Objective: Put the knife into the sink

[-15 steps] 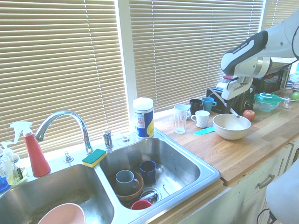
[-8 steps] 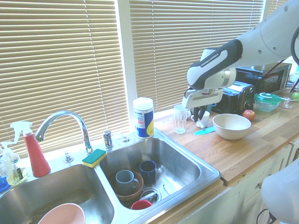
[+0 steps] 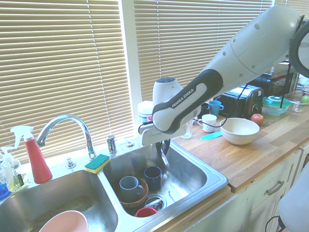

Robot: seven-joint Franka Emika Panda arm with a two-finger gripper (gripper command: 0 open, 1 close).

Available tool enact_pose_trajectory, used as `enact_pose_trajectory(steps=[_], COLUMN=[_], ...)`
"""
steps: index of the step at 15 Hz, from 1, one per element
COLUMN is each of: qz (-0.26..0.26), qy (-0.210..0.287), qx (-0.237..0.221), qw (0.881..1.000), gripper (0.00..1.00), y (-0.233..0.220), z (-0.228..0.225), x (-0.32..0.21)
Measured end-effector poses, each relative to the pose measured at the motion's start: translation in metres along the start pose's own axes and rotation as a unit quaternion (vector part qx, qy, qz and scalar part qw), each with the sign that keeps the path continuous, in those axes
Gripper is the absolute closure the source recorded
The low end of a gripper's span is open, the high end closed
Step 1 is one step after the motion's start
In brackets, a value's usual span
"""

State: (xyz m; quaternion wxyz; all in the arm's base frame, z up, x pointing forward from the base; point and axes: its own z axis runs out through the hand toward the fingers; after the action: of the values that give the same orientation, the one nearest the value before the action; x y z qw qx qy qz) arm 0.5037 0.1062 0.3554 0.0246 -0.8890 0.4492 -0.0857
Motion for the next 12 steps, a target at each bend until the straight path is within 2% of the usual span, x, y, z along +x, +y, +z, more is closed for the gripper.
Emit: enact_pose_trajectory(steps=[4, 12], qz=[-0.012, -0.055], qy=[-0.008, -0.035], qx=[-0.007, -0.007], qw=[1.0, 0.998], gripper=[1.0, 1.0], y=[-0.007, -0.005], z=[0.04, 0.121], x=[-0.033, -0.043])
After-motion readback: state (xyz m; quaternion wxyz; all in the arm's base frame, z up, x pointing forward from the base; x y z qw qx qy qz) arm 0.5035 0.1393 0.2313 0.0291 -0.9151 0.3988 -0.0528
